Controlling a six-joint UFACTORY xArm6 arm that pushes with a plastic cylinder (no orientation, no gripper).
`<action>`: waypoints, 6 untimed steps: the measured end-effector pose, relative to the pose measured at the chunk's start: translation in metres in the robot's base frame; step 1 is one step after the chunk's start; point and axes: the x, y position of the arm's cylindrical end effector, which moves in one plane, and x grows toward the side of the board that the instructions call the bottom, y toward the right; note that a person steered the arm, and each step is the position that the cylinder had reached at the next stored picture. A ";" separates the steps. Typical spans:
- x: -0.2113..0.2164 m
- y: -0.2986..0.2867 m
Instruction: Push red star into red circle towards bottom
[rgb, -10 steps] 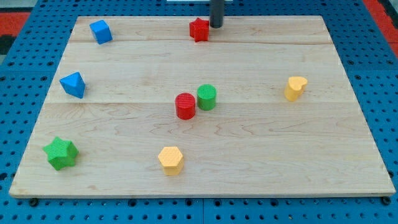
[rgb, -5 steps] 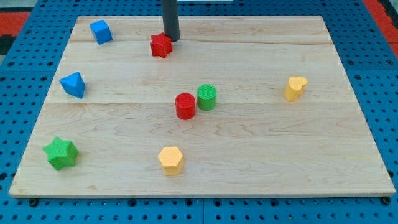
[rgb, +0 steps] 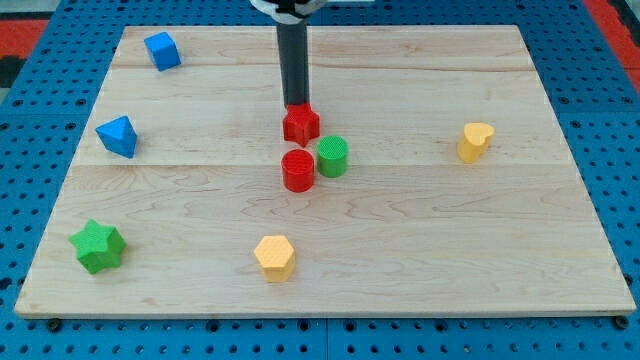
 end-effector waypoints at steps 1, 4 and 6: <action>0.018 0.009; 0.022 0.001; 0.016 0.000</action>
